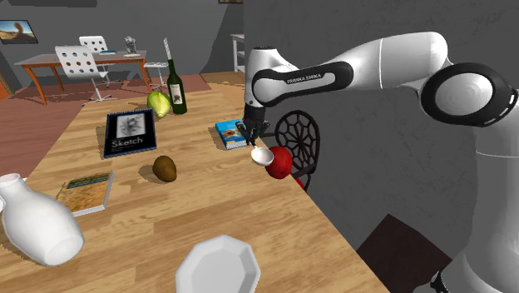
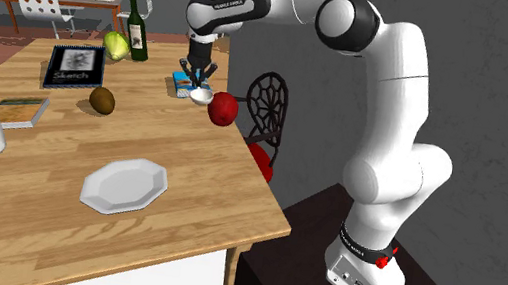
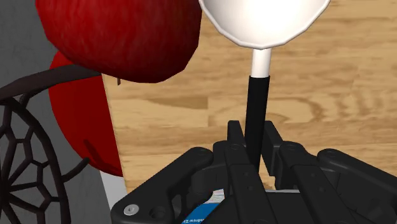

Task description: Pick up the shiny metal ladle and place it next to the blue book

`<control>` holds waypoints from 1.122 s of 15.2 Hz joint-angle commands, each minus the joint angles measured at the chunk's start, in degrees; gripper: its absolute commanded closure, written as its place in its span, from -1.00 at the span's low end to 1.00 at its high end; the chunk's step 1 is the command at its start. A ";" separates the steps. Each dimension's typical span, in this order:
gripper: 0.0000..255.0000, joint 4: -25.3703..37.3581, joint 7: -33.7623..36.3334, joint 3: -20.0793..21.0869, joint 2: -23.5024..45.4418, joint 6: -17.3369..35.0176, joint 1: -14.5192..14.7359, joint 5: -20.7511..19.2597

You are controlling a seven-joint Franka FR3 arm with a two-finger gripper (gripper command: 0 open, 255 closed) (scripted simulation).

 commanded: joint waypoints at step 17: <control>1.00 19.83 -1.83 -3.44 17.84 -2.22 4.89 -4.64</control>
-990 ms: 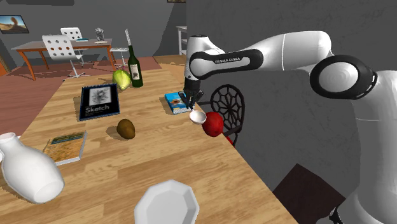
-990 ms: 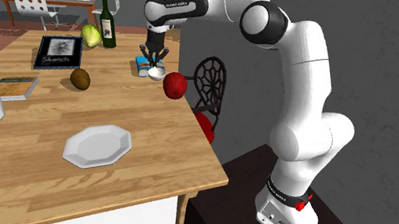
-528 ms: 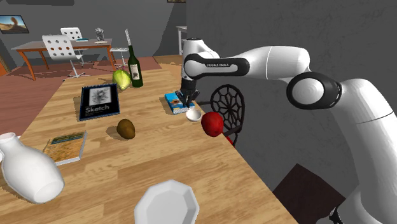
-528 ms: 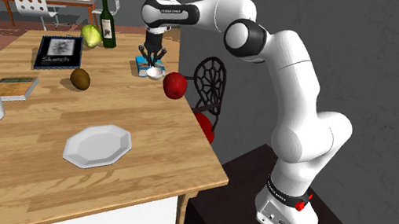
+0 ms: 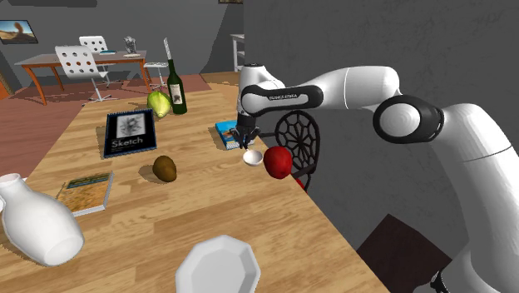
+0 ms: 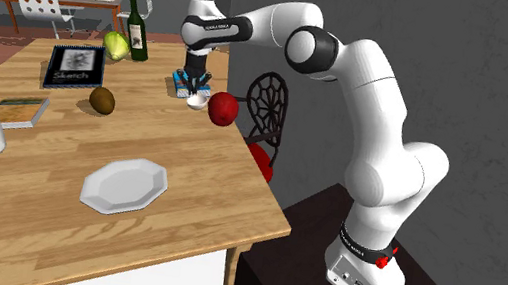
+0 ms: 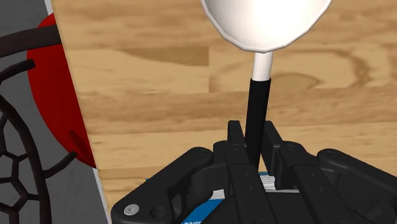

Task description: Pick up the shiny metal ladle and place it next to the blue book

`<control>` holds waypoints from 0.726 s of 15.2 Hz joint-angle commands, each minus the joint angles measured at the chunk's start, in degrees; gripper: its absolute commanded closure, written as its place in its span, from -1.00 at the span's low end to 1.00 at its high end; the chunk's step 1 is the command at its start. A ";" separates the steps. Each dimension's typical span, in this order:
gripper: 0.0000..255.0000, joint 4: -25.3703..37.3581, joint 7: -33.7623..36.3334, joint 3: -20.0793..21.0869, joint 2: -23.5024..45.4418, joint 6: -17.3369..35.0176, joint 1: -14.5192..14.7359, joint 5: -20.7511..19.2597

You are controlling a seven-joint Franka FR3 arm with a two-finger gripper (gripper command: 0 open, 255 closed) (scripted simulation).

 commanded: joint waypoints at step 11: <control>1.00 -3.97 0.57 -0.47 1.29 5.07 -0.44 -0.67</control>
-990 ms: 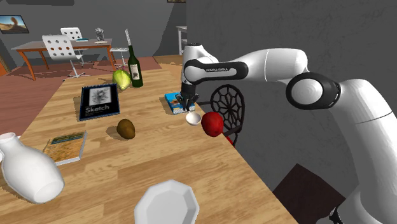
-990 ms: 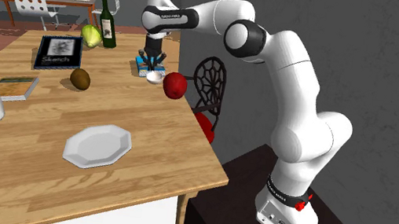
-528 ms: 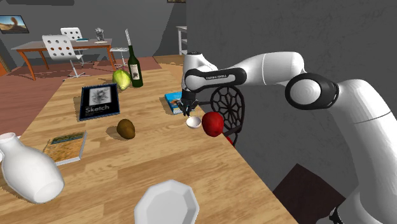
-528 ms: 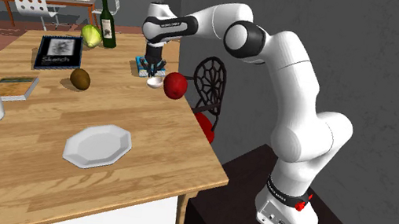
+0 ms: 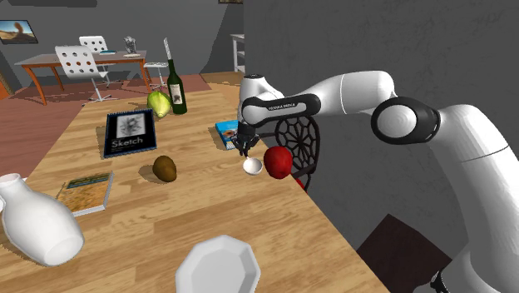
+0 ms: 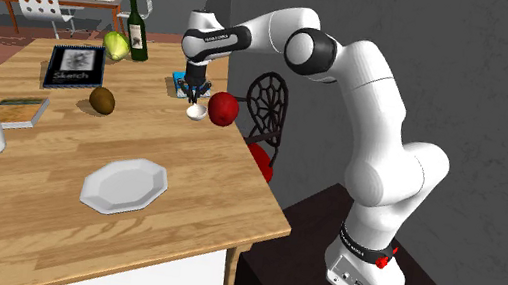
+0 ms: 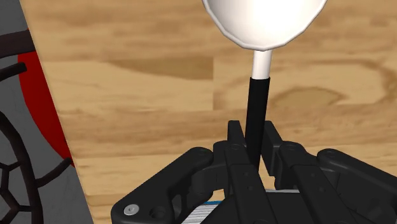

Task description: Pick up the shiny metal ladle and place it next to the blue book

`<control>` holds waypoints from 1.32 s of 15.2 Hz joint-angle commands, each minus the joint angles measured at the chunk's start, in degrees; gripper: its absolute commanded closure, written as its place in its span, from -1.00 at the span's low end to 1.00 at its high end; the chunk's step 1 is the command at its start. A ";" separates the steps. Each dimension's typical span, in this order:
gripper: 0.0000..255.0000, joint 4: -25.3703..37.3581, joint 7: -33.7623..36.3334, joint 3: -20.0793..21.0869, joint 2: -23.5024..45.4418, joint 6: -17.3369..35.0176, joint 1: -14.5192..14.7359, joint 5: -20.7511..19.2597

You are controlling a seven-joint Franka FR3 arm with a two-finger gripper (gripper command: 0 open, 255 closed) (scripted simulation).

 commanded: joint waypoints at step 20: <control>-1.00 0.90 -0.58 0.83 -3.37 -4.45 -0.61 1.07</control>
